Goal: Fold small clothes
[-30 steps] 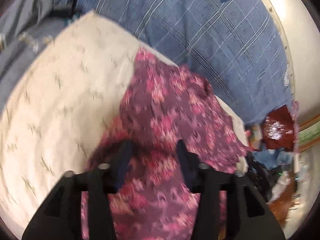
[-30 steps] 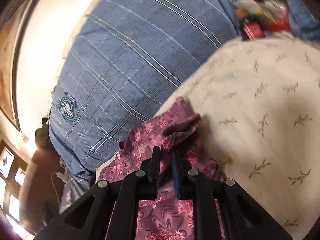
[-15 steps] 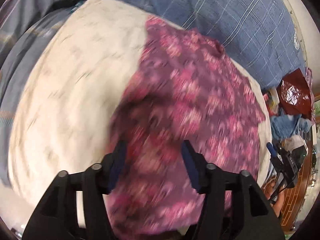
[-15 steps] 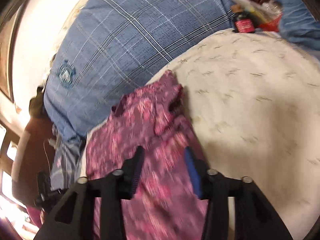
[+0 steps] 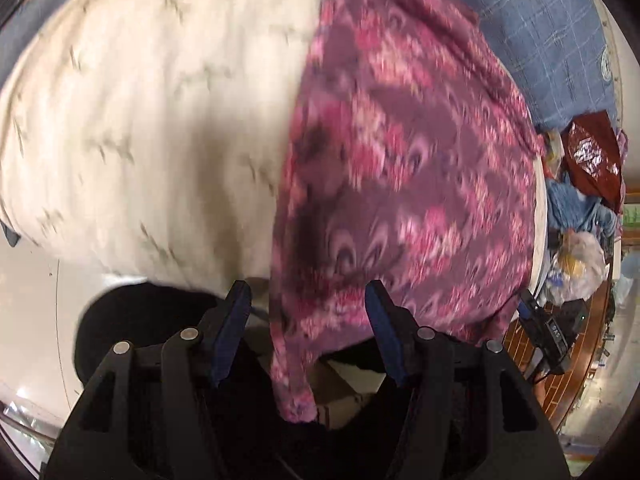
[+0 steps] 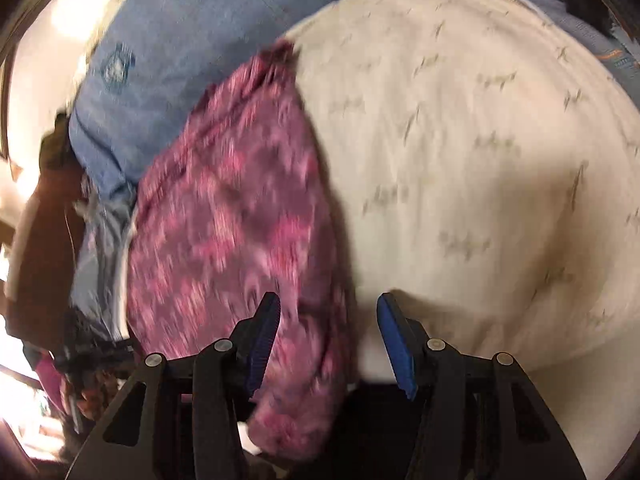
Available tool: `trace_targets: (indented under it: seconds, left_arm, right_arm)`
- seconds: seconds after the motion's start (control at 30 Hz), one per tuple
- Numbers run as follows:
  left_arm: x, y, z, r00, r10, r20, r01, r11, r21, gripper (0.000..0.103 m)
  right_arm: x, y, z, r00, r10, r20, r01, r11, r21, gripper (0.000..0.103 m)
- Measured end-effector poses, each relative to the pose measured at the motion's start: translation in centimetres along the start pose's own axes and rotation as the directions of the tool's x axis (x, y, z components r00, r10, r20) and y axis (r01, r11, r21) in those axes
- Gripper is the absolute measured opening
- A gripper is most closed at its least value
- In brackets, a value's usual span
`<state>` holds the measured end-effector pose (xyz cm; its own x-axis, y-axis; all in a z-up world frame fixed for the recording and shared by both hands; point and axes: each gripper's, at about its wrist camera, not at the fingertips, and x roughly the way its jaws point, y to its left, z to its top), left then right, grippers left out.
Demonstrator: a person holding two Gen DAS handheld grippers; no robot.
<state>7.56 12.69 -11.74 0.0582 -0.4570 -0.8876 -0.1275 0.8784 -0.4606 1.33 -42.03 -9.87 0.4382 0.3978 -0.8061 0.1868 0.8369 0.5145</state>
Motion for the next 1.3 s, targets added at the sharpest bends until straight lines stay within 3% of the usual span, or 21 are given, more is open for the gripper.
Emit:
trace_targets:
  seconds: [0.13, 0.33, 0.4, 0.43, 0.47, 0.5, 0.57, 0.7, 0.83, 1.03, 1.3]
  left_arm:
    - [1.3, -0.7, -1.5, 0.999, 0.008, -0.036, -0.008, 1.000, 0.017, 0.058]
    - [3.5, -2.2, -3.1, 0.995, 0.068, -0.070, -0.062, 0.995, 0.075, 0.058]
    - [3.7, -2.8, -3.3, 0.996, 0.070, -0.060, -0.064, 0.993, 0.100, 0.058]
    - [3.7, -3.0, -3.3, 0.996, 0.066, -0.059, -0.060, 0.993, 0.103, 0.056]
    - [3.7, -3.0, -3.4, 0.997, 0.061, -0.055, -0.054, 0.993, 0.108, 0.036]
    - [3.8, -3.1, -3.4, 0.997, 0.057, -0.059, -0.050, 0.992, 0.115, 0.011]
    - [4.2, -3.3, -3.4, 0.997, 0.047, -0.069, -0.039, 0.994, 0.107, 0.006]
    - [3.1, -3.4, -3.5, 0.998, -0.008, -0.059, 0.015, 0.993, 0.114, 0.005]
    - [1.5, -4.2, -3.4, 0.996, -0.080, -0.030, 0.083, 0.988, 0.127, 0.005]
    - [-1.0, -4.2, -2.2, 0.982, -0.187, 0.016, 0.184, 0.977, 0.110, 0.005]
    - [-3.5, -5.4, 0.2, 0.951, -0.295, 0.089, 0.286, 0.953, 0.100, 0.005]
  right_arm:
    - [0.5, 1.0, -1.1, 0.998, 0.016, -0.054, -0.019, 0.999, -0.051, 0.053]
    - [1.1, 1.9, -2.4, 0.991, -0.029, -0.128, 0.011, 0.990, -0.140, 0.053]
    - [1.5, 2.0, -2.8, 0.987, -0.037, -0.155, 0.010, 0.985, -0.173, 0.046]
    - [1.8, 2.3, -3.1, 0.985, -0.054, -0.165, 0.021, 0.980, -0.198, 0.036]
    - [2.1, 2.6, -3.3, 0.981, -0.079, -0.176, 0.037, 0.973, -0.226, 0.023]
    - [2.4, 2.6, -3.7, 0.977, -0.108, -0.184, 0.058, 0.964, -0.260, 0.017]
    - [2.4, 2.2, -4.0, 0.978, -0.110, -0.179, 0.059, 0.961, -0.270, 0.012]
    - [1.6, 1.8, -4.2, 0.985, -0.042, -0.170, 0.000, 0.971, -0.238, 0.008]
    - [0.9, 1.1, -3.9, 0.978, 0.108, -0.180, -0.135, 0.980, -0.146, 0.006]
    - [-1.0, 1.1, -2.4, 0.935, 0.329, -0.134, -0.337, 0.941, -0.043, 0.006]
    - [-2.0, 3.8, 1.0, 0.878, 0.477, -0.046, -0.478, 0.878, -0.014, 0.006]
